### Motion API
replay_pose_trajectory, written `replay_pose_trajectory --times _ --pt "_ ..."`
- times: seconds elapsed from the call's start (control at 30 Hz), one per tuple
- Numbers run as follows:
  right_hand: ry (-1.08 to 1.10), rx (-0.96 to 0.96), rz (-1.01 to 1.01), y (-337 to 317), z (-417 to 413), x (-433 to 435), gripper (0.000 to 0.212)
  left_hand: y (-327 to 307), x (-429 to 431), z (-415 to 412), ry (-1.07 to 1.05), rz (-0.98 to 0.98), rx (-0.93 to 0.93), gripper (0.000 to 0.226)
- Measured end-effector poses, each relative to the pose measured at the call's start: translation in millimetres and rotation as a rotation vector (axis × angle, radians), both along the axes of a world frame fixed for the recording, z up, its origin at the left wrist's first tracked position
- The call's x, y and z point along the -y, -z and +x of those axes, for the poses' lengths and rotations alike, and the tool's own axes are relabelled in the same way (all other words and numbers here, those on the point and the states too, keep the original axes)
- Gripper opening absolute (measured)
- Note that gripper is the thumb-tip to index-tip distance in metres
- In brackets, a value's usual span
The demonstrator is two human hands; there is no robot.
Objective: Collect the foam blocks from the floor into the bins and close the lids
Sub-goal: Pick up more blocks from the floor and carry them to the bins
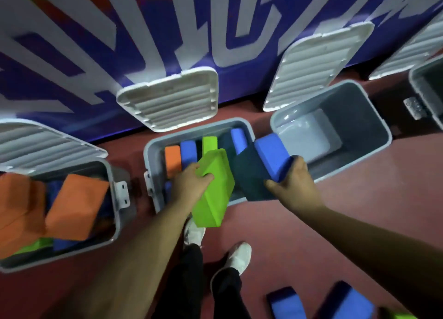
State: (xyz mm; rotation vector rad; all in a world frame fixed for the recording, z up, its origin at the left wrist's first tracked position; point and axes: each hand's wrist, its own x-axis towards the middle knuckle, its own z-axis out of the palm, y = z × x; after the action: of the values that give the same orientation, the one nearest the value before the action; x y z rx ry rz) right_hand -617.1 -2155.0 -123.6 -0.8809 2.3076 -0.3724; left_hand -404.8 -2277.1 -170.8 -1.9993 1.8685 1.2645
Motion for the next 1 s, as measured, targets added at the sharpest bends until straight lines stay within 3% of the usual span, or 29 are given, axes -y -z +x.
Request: replay_pose_trajectory --times 0.17,0.33,0.4,0.5,0.67,0.8,0.93,1.0 --pt "-0.066 0.023 0.112 91.5 18.4 16.3 0.061 98.9 13.6 -7.6 0.007 0.147 0.053 0.041" --pt "-0.096 0.006 0.145 152.6 33.1 28.9 0.071 164.1 28.6 -7.9 0.080 0.194 0.078 0.048" --pt "-0.105 -0.023 0.092 169.2 44.2 34.8 0.073 181.8 24.3 -5.0 0.102 0.250 0.023 0.064" --pt "-0.107 -0.043 0.022 187.2 60.1 47.3 0.076 197.2 6.3 2.3 0.145 0.377 -0.089 0.106" --pt "-0.110 -0.069 0.048 205.5 60.8 63.7 0.088 212.1 -12.3 18.3 0.009 0.343 -0.205 0.075" --pt "-0.121 0.089 0.049 218.9 44.9 53.6 0.089 213.8 -16.4 21.3 0.049 0.389 -0.252 0.063" --pt "0.032 0.337 0.383 246.2 45.5 30.7 0.116 215.4 -11.6 23.0 0.237 0.510 -0.259 0.111" --pt "0.146 0.431 0.521 255.7 49.1 28.1 0.115 219.3 -8.1 24.7 0.230 0.472 -0.261 0.116"
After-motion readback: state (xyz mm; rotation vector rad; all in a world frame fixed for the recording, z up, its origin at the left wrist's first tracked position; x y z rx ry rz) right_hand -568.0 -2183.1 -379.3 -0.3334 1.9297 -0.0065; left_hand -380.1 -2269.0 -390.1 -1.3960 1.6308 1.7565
